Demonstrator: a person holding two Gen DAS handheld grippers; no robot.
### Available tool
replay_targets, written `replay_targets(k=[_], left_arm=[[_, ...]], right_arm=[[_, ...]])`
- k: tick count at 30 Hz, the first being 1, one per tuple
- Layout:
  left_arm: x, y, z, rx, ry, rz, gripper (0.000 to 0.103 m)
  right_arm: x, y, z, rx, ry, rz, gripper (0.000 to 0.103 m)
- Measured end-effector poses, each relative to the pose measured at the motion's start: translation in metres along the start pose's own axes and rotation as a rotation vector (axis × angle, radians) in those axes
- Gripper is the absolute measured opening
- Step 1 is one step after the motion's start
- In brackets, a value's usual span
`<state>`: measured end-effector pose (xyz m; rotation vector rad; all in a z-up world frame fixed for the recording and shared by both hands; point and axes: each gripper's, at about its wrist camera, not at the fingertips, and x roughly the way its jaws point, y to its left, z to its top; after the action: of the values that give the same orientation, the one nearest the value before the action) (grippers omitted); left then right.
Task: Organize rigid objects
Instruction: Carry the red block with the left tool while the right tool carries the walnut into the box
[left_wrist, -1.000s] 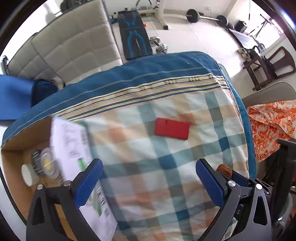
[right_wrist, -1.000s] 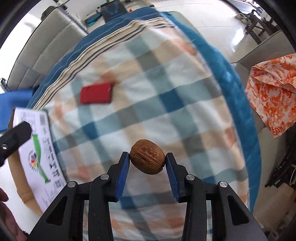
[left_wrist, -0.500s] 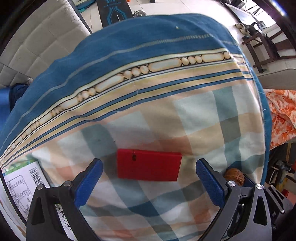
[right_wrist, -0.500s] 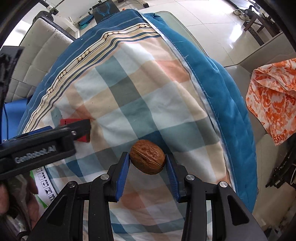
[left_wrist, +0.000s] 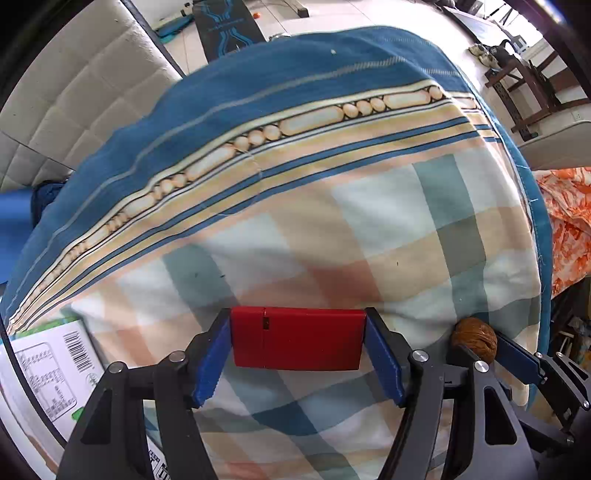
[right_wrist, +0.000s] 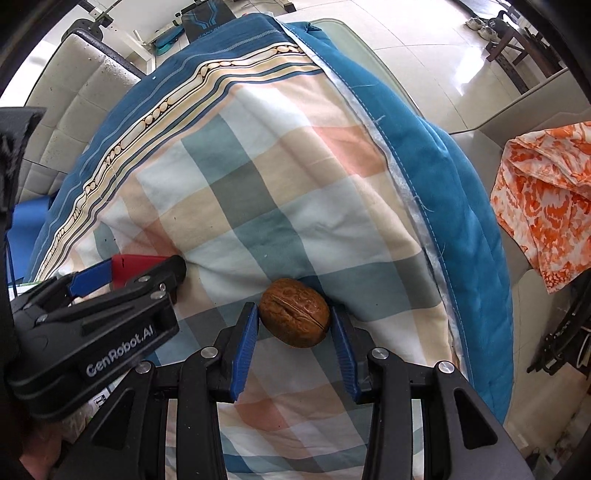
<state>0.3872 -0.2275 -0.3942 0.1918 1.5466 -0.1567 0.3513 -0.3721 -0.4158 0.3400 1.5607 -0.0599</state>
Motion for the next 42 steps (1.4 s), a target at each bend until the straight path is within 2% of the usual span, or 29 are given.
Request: replay_targets(k=[7, 11, 19, 23, 29, 35, 42], left_arm=[[-0.041, 0.011, -0.022, -0.023, -0.072, -0.025, 0.067], [-0.064, 0.035, -0.037, -0.048, -0.122, -0.048, 0.067], [-0.140, 0.082, -0.095, -0.122, -0.254, -0.128, 0.067], [-0.176, 0.112, -0.133, -0.159, -0.311, -0.143, 0.067], [-0.214, 0.178, -0.200, -0.227, -0.363, -0.124, 0.067], [-0.212, 0.249, -0.260, -0.297, -0.352, -0.050, 0.067], [-0.178, 0.311, -0.298, -0.393, -0.299, -0.048, 0.067]], right_arm=[[-0.018, 0.009, -0.016, -0.024, -0.023, 0.012, 0.042], [-0.036, 0.021, -0.033, -0.073, -0.047, 0.001, 0.042], [-0.093, 0.068, -0.082, -0.177, -0.112, 0.034, 0.042], [-0.121, 0.104, -0.114, -0.235, -0.143, 0.079, 0.042], [-0.143, 0.190, -0.172, -0.344, -0.146, 0.153, 0.042], [-0.128, 0.273, -0.218, -0.438, -0.115, 0.159, 0.042], [-0.090, 0.339, -0.249, -0.500, -0.064, 0.107, 0.042]])
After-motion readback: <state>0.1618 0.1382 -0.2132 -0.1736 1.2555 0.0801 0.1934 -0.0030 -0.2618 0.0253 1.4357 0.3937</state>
